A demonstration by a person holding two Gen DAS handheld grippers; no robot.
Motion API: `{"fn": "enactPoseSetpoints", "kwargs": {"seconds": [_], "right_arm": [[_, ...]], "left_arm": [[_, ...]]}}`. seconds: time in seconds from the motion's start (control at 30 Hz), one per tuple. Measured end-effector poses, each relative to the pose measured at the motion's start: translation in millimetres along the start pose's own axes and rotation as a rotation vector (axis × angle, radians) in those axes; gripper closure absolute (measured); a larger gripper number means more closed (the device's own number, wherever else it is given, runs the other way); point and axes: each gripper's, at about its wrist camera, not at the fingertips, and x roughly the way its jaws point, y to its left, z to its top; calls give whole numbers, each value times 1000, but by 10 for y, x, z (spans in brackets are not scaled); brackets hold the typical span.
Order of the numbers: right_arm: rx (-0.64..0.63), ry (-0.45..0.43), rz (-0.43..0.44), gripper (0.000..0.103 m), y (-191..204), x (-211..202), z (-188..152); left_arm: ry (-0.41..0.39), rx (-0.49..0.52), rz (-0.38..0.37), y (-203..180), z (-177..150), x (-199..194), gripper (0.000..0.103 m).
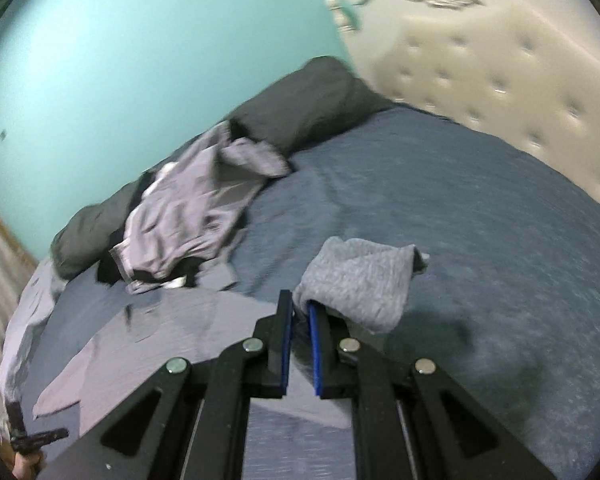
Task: Fold clothes
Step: 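Grasp the sleeve cuff with the right tool, fold it across the body, release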
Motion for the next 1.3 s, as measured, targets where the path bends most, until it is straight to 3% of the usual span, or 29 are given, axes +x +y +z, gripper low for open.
{"fn": "enactPoseSetpoints", "kwargs": {"seconds": [0.37, 0.67, 0.97, 1.3], "right_arm": [[-156, 81, 150, 96, 1283, 276, -118], [-276, 152, 282, 96, 2314, 530, -411], [-453, 305, 452, 96, 3321, 632, -1121], [-560, 506, 529, 96, 3721, 877, -2105]], "left_arm": [[-26, -11, -14, -21, 46, -14, 74], [-39, -13, -30, -29, 68, -60, 74], [-62, -24, -43, 70, 59, -220, 74], [-50, -33, -53, 134, -1, -297, 74]]}}
